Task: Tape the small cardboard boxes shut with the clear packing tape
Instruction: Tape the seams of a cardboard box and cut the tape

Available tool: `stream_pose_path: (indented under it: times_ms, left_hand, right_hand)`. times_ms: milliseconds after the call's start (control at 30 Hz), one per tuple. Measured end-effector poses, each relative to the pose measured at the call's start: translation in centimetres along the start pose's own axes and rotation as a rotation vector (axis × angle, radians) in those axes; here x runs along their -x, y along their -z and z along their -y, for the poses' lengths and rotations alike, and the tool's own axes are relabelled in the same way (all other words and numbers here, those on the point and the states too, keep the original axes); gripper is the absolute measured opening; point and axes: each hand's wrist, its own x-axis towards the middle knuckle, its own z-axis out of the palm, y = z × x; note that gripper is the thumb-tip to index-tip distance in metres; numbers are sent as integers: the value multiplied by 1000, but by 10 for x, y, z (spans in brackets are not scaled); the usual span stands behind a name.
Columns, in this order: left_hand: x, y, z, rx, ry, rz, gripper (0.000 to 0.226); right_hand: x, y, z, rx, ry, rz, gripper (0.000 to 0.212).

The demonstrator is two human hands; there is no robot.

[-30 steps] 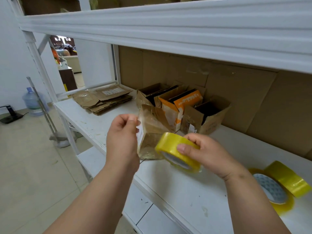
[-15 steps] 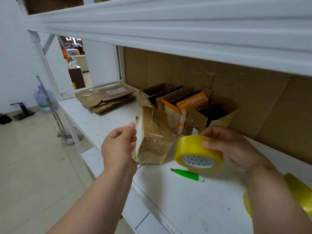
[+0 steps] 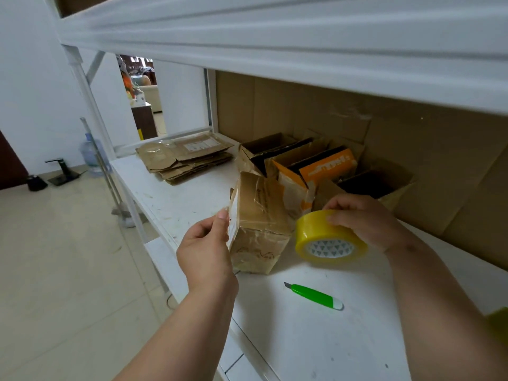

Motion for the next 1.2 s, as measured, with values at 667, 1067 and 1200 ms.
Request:
stream_pose_path:
  times_ms: [667, 1067, 1200]
  left_hand:
    - [-43, 31, 27, -215, 273, 48, 40]
    - [-62, 31, -9, -451, -77, 258, 24]
    - [-78, 39, -14, -564, -187, 328, 15]
  right_hand:
    - [-5, -36, 15, -37, -46, 125, 24]
    - [4, -73, 25, -71, -56, 76, 10]
    - [11, -101, 37, -116, -51, 58, 8]
